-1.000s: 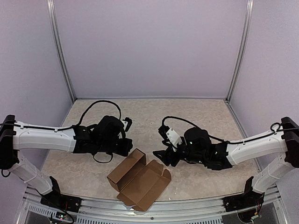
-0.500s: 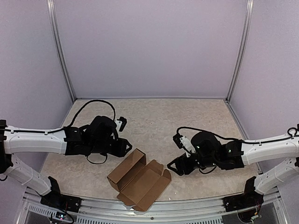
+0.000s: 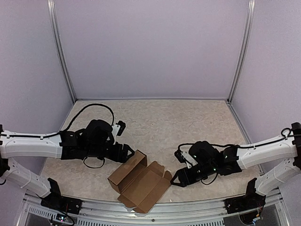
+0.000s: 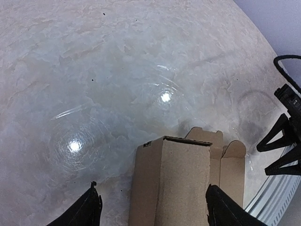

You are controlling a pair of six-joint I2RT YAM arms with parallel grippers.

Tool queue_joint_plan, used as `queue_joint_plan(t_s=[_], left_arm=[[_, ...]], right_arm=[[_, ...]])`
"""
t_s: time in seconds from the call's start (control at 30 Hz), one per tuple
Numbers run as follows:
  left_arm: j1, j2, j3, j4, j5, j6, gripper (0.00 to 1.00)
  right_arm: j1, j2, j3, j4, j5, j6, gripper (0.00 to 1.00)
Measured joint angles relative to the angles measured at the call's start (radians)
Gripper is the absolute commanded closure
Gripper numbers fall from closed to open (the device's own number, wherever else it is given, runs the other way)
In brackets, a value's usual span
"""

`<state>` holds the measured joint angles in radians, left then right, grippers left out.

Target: Fold the paper box

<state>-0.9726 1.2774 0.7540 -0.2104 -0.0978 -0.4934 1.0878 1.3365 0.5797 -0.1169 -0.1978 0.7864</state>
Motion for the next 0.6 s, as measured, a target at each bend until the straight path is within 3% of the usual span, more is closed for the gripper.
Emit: queue_joint_plan(t_s=[0.3, 0.6], left_arm=[[-0.002, -0.031, -0.032, 0.028, 0.027, -0.008, 0.2], [-0.005, -0.032, -0.067, 0.046, 0.039, -0.019, 0.2]], right_arm=[[0.0, 0.069, -0.081, 0.155, -0.081, 0.163, 0.47], [-0.001, 0.147, -0.147, 0.429, -0.14, 0.358, 0.5]])
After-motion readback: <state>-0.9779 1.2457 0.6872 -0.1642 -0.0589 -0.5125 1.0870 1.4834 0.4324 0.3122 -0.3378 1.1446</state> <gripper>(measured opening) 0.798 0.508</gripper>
